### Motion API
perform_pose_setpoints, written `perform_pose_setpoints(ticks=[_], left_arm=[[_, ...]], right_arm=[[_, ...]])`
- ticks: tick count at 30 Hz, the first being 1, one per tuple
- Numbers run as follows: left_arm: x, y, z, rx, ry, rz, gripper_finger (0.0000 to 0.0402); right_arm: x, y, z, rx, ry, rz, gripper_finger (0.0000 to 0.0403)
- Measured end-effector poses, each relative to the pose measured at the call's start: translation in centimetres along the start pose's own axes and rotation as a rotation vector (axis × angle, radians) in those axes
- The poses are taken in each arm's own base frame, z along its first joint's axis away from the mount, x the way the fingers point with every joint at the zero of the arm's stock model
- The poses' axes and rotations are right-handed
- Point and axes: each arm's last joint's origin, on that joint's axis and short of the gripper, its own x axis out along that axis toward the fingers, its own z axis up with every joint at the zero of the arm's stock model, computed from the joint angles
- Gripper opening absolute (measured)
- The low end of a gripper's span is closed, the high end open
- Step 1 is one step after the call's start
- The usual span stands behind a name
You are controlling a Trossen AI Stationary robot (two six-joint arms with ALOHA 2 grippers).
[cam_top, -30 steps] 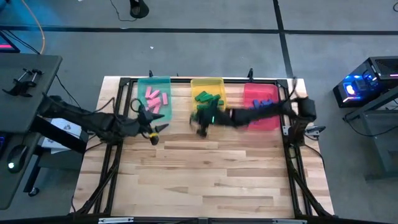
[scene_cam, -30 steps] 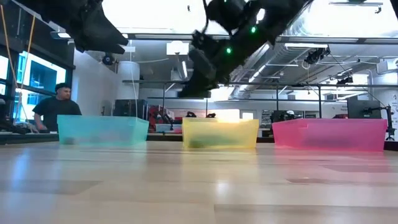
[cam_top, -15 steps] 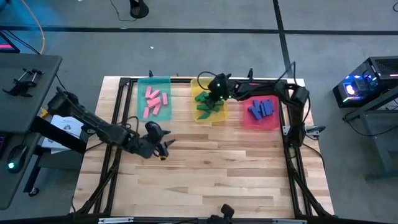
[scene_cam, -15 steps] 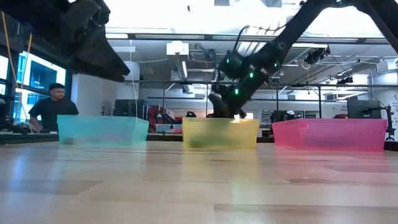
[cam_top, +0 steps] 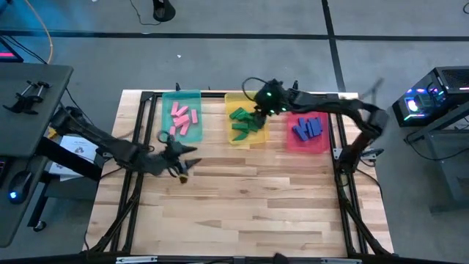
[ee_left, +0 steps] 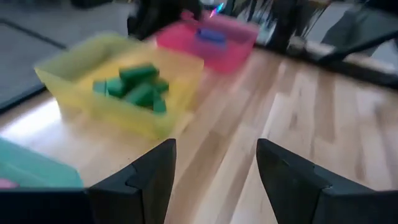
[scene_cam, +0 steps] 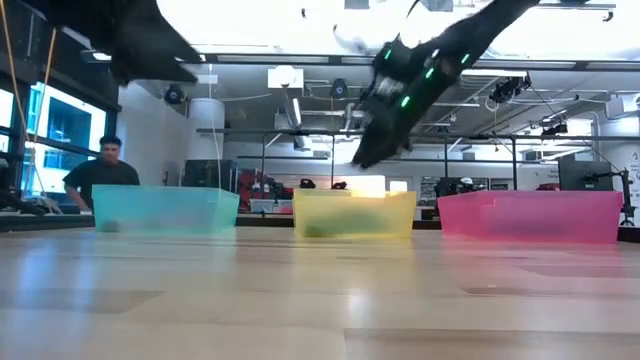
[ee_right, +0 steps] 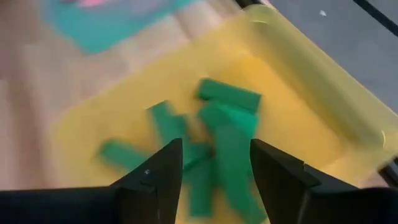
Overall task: Sort blocks
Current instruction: Return to Home Position
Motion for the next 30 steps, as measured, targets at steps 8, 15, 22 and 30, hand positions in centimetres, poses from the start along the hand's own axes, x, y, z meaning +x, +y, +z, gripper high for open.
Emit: perform_pose_setpoints(ticks=[8,15,22,30], left_arm=[[-6.1,4.9,3.2,-0.035,-0.182,-0.109,0.0209],[-9.6,8.4,3.5,-0.051,-0.341,-0.247,0.0209],[-7.8,9.1,-0.5,-0.142,-0.321,-0.260,0.0209],[-4.9,9.2,-4.1,-0.194,-0.372,-0.308,0.0209]], right_arm=[[-11.8,6.7,-4.8,-0.083,-0.165,0.115,0.0145],[-18.8,9.0,-12.9,-0.069,-0.386,0.374,0.0116],[-19.9,8.8,-18.1,-0.069,-0.567,0.632,0.0090],[-18.6,8.8,-20.9,-0.144,-0.693,0.810,0.0082]])
